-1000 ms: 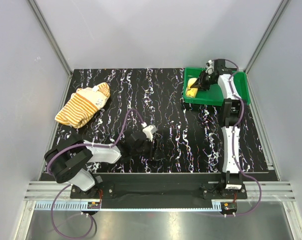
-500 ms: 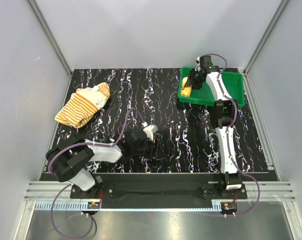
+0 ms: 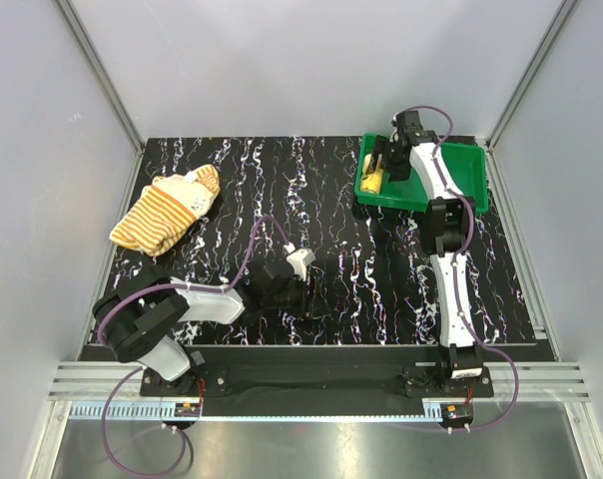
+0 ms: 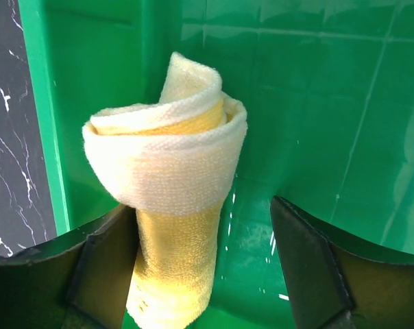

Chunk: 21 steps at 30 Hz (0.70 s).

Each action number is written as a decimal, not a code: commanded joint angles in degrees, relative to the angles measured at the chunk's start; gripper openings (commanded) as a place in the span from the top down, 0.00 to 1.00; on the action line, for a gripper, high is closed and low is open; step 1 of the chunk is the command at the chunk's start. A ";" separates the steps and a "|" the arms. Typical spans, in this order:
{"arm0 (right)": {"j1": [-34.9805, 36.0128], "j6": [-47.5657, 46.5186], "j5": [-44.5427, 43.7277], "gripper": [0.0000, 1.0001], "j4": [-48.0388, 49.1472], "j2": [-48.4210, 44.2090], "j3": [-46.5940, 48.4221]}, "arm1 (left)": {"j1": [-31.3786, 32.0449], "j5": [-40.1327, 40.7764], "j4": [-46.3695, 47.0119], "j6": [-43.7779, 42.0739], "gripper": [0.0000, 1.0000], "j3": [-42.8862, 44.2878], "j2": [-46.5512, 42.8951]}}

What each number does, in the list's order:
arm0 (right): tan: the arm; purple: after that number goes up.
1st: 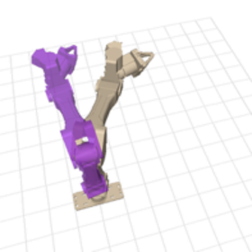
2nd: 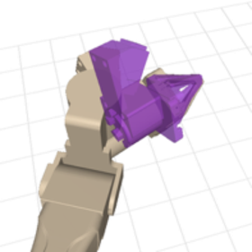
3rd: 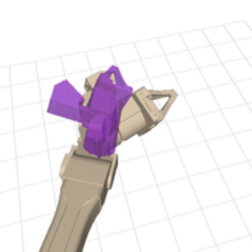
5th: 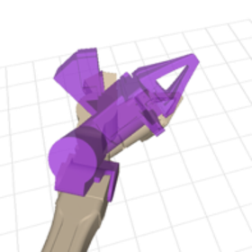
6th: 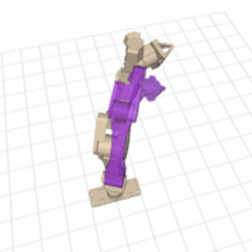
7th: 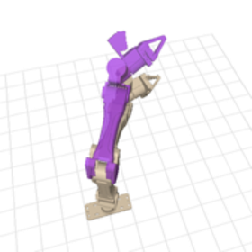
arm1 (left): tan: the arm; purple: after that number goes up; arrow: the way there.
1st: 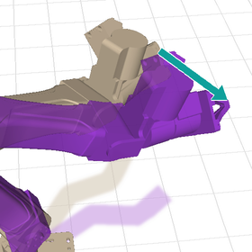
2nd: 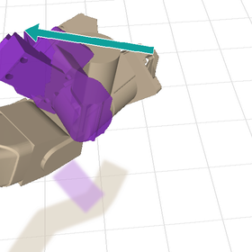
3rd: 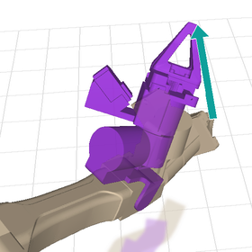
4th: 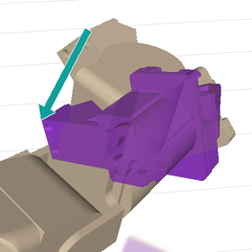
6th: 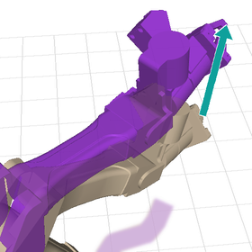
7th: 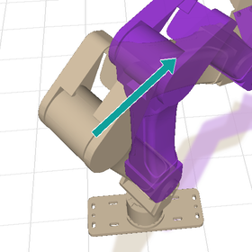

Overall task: Roll the towels
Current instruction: Place the rolled towel into the container

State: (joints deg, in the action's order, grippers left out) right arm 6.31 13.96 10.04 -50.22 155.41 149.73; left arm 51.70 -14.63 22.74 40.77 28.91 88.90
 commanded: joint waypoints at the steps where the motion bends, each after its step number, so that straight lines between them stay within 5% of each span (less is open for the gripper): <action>1: 0.37 -1.04 -2.58 0.18 -0.94 -5.11 -2.68 | -0.11 1.98 -8.59 -2.01 0.45 -1.13 3.03; 21: 0.46 3.44 5.07 0.19 3.98 -13.55 -10.76 | -0.20 1.89 -8.77 -1.93 0.46 -0.61 4.08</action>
State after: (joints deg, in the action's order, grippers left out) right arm 6.33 16.03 12.95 -49.21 148.16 140.40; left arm 51.66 -14.68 22.70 40.80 29.63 89.76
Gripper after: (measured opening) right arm 0.819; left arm 0.536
